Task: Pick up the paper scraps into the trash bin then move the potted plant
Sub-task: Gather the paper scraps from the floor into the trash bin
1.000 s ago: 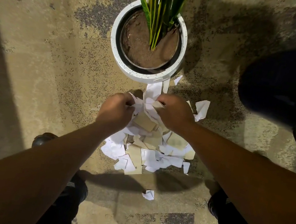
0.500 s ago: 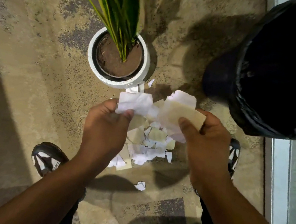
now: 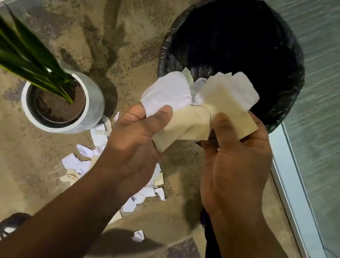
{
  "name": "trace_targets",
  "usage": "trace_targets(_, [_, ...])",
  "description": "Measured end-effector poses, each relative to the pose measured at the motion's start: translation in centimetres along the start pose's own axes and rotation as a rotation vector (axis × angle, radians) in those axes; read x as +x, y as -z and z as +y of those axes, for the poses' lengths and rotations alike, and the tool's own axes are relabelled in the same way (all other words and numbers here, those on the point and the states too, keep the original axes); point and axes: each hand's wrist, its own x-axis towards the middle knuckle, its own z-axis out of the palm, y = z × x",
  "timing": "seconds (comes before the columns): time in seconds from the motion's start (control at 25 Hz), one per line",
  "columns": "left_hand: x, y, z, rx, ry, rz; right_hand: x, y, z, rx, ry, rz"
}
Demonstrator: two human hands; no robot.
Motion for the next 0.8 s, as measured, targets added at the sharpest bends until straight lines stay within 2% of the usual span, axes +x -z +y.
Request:
trace_targets(0.2, [1.6,-6.0,0.0,-0.019,0.128,-0.033,3.5,1.6,-3.4,0.211,-0.129,-0.021])
trace_targets(0.4, [3.2,-7.7,-0.2,0.018,0.163,0.042,5.1,2.1,-4.3,0.317,-0.256,-0.047])
trace_targets(0.52, [4.1,-7.9,-0.7,0.043,0.153,0.065,5.5,2.2,-4.6,0.297,-0.292,-0.098])
trace_targets(0.8, [4.6,-8.3,-0.7,0.070,0.153,0.084,5.6,1.9,-5.0,0.240,-0.332,-0.081])
